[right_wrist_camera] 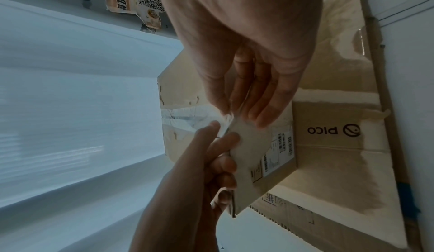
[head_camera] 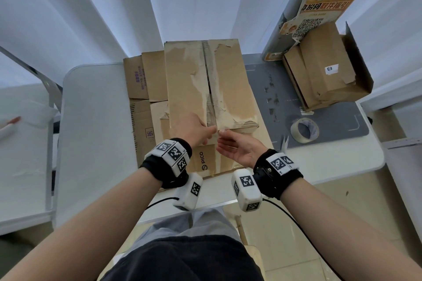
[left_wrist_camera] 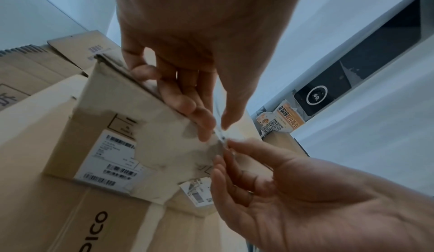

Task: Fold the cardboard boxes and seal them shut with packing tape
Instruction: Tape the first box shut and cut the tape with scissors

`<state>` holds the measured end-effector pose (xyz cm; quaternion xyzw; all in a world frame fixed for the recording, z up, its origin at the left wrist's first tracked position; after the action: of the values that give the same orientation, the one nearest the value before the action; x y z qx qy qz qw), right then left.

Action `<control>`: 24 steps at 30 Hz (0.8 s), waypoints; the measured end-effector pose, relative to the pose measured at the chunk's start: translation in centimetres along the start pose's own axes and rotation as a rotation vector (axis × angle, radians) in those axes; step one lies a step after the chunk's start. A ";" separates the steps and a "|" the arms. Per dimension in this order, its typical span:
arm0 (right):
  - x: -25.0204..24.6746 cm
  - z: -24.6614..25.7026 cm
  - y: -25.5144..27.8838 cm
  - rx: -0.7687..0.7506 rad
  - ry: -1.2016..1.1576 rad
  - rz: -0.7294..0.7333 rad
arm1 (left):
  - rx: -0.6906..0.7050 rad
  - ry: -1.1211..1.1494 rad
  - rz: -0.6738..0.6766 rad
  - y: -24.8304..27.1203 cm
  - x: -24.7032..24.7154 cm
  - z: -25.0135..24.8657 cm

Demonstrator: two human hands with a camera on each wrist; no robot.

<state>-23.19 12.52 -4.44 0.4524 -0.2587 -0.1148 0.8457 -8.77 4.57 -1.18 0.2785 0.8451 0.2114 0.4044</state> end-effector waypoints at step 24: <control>-1.0 -0.4 -0.8 -0.021 0.104 0.029 | 0.025 -0.040 0.080 -0.9 0.9 0.6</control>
<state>-23.84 12.79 -5.58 0.4452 -0.2198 -0.0818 0.8642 -9.02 4.55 -2.58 0.3212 0.8276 0.2112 0.4090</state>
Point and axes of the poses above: each hand's wrist, its own y-axis away from the middle knuckle, its own x-axis out of the palm, z = x × y, the point moved 5 cm from there along -y, towards the middle knuckle, and after that the axes turned 9 degrees about z, right-handed, at the moved point
